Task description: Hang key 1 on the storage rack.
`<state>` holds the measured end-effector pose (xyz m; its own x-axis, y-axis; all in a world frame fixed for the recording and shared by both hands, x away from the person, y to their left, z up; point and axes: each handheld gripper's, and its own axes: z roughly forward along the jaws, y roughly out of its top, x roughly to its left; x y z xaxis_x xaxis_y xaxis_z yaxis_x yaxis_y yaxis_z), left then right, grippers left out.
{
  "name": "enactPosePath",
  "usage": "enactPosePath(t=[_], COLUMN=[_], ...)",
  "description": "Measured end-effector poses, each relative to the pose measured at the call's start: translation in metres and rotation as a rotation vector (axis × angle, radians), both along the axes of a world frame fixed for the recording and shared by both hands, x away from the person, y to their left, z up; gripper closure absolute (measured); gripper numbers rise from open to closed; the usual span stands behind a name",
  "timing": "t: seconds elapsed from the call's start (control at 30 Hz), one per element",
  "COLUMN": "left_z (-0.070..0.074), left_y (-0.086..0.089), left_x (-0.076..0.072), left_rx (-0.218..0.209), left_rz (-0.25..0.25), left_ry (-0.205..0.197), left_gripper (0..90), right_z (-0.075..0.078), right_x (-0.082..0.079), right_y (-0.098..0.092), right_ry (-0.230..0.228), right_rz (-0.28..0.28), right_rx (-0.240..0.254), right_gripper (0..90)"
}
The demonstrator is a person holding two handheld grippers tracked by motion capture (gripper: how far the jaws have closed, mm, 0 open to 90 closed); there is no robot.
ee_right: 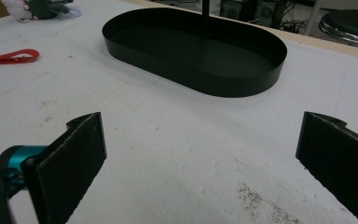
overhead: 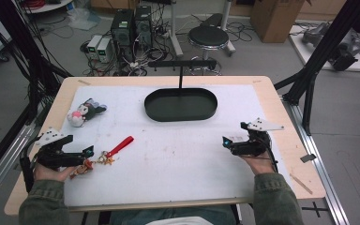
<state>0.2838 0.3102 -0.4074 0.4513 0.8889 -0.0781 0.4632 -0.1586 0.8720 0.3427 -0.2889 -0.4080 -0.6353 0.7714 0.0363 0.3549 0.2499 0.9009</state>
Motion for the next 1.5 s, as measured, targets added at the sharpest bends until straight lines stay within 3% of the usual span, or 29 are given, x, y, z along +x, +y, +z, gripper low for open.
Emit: enactPosePath(t=[0.17, 0.2, 0.43, 1.0, 1.23, 1.5], left_z=[0.001, 0.002, 0.002, 0.008, 0.009, 0.011], left_y=[-0.002, -0.002, -0.002, -0.006, -0.010, -0.030], left_x=[-0.001, -0.001, -0.001, 0.001, 0.012, 0.028], left_rx=[-0.001, 0.002, 0.007, 0.010, 0.026, 0.065], left_rz=[-0.030, -0.030, -0.026, -0.034, -0.040, -0.110], left_ry=[-0.018, -0.019, -0.019, -0.012, 0.017, 0.062], left_gripper=[5.4, 5.4, 5.4, 6.4, 6.4, 6.4], right_z=[0.001, 0.001, 0.001, -0.001, 0.000, -0.001], right_x=[-0.003, -0.001, 0.000, 0.000, 0.000, 0.000], right_y=[0.000, -0.002, -0.003, -0.001, -0.002, -0.002], right_ry=[0.006, -0.012, -0.002, 0.007, 0.011, 0.012], right_rz=[-0.010, -0.008, -0.015, -0.019, -0.041, -0.043], right_rx=[0.003, -0.009, 0.012, -0.020, -0.023, -0.026], right_gripper=[0.5, 0.5, 0.5, 0.5, 0.5, 0.5])
